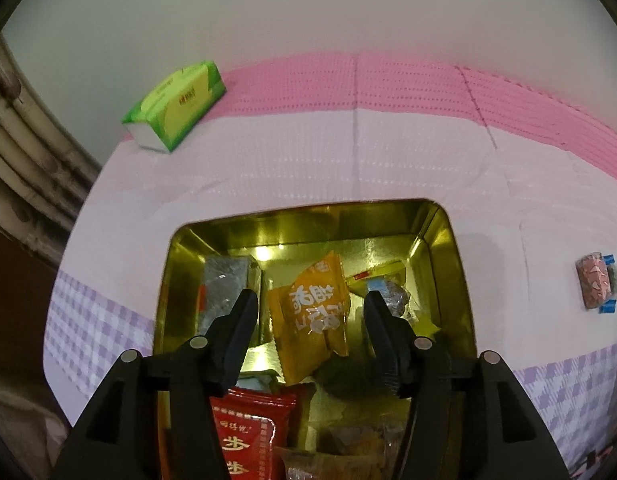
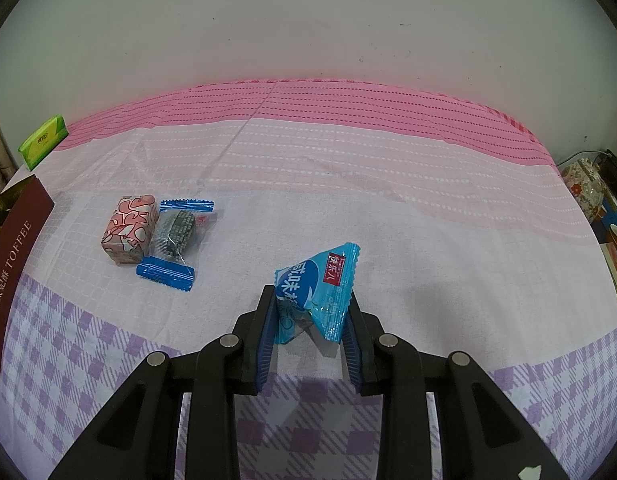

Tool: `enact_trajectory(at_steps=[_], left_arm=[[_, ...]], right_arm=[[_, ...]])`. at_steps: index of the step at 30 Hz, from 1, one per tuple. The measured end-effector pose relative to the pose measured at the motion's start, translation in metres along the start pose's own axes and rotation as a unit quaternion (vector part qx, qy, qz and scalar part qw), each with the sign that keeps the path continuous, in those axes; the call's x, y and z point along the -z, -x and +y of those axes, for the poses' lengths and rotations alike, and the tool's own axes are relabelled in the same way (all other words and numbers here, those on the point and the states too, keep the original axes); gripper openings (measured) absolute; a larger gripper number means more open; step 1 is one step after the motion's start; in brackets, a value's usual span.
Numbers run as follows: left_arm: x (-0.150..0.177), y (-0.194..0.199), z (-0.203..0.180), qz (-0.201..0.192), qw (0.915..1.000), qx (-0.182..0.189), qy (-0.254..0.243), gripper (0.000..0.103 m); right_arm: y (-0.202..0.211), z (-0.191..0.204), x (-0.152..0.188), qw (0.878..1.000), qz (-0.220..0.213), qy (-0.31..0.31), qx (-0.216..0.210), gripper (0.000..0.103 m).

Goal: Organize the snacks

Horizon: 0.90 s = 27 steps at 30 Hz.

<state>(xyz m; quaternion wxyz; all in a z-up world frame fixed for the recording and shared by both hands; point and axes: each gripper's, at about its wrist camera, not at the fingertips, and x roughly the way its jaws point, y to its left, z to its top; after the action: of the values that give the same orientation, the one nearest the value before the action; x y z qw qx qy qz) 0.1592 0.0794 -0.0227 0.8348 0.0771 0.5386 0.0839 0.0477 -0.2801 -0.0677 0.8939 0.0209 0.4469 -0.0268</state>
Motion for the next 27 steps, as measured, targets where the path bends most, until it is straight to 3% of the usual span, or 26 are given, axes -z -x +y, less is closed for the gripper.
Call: enact_trajectory(at_steps=[10,27], left_arm=[[0.01,0.033,0.011,-0.039,0.9992,0.008,0.009,0.058],[0.06,0.069,0.058,-0.08,0.996,-0.003,0.041,0.059]], right_arm=[[0.0,0.0,0.0,1.0,0.0,0.0,0.0,0.029],[0.002,0.001,-0.002,1.0,0.0,-0.002,-0.009,0.032]])
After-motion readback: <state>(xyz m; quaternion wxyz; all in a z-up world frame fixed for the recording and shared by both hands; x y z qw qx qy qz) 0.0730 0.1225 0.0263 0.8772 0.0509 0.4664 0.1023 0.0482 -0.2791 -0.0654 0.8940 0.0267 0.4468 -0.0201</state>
